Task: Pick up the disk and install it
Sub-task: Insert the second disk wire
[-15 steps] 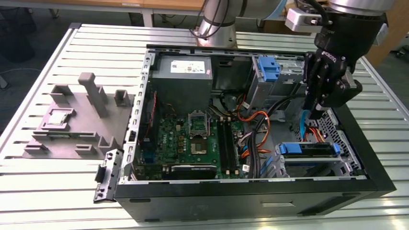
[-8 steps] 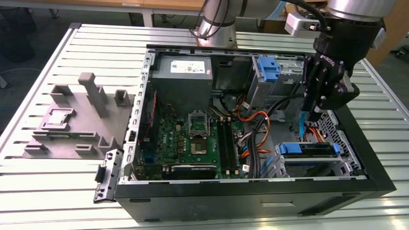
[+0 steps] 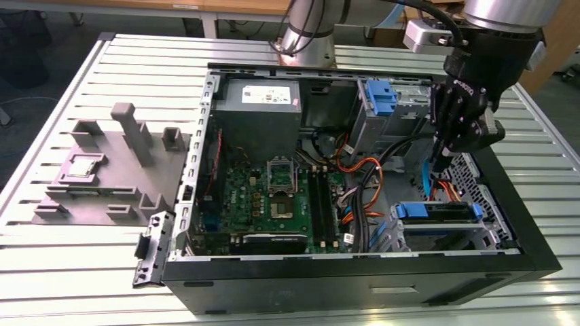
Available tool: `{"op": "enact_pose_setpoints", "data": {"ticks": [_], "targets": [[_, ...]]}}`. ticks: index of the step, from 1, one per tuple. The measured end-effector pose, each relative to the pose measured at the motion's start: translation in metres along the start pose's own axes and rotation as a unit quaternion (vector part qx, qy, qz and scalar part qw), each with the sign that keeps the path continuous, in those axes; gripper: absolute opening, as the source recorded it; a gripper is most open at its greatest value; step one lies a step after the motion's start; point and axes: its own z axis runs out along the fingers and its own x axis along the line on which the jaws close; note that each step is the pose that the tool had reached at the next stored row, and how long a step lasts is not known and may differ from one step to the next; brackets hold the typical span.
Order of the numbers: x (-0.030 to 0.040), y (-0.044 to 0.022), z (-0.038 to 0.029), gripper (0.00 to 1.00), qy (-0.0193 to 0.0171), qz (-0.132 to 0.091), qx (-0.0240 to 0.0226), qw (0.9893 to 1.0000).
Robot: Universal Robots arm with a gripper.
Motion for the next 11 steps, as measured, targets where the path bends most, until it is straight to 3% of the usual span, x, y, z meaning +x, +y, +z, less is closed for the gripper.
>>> {"op": "enact_pose_setpoints", "data": {"ticks": [11], "targets": [[0.0007,0.0,0.0003,0.16,0.0005,0.0,0.0,1.0]]}}
